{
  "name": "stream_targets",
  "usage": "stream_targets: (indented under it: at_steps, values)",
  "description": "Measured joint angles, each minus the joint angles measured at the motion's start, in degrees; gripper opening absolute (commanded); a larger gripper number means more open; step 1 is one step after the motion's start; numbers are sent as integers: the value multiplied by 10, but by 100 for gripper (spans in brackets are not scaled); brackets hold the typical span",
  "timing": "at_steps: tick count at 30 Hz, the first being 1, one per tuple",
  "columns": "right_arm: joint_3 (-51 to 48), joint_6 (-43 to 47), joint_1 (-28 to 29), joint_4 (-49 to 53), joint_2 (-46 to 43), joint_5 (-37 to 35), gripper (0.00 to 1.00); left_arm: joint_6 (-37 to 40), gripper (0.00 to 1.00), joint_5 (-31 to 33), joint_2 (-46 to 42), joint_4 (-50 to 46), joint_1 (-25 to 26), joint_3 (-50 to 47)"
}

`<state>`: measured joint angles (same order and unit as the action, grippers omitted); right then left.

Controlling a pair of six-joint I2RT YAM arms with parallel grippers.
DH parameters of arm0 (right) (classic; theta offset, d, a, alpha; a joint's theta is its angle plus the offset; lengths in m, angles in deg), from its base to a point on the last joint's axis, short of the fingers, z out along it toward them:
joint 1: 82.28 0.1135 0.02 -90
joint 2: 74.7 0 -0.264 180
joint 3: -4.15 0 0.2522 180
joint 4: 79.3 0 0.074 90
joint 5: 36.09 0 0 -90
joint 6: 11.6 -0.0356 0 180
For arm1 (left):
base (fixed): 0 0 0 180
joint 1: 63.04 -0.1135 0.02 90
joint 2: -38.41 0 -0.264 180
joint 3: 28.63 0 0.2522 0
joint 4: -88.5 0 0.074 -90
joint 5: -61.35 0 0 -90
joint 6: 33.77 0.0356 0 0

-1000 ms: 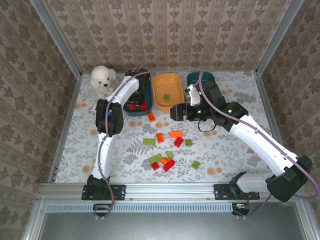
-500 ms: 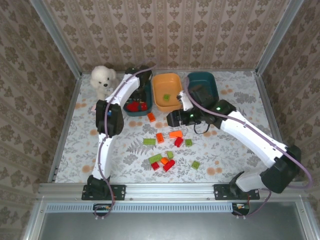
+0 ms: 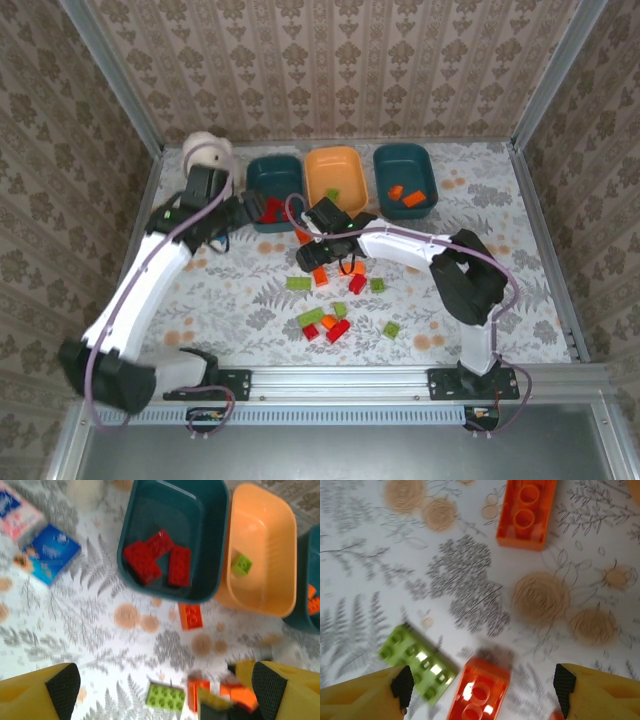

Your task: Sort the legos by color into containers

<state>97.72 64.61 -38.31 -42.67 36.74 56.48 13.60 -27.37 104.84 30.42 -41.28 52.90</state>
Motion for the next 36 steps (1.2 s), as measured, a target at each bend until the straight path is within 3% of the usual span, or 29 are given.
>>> stream_targets:
  at_steps: [3,7,17,21,29,36]
  values:
    - [8,11,0,-32,32,-22,81,-19,91,-17,-94,20,4,-95]
    - [13,21,1,-68,63,-36,82,-35,91,-26,-181,9,4,-141]
    - [105,31,1,-88,152,-83,79,-42,90,-28,-249,-17,4,-142]
    - [148,31,1,-76,180,-99,71,-42,90,-28,-249,-29,4,-142]
    - [161,25,1,-57,186,-113,38,-43,90,-28,-250,-33,4,-141]
    - [138,17,2,-60,169,-112,31,-42,90,-59,-245,-17,4,-141]
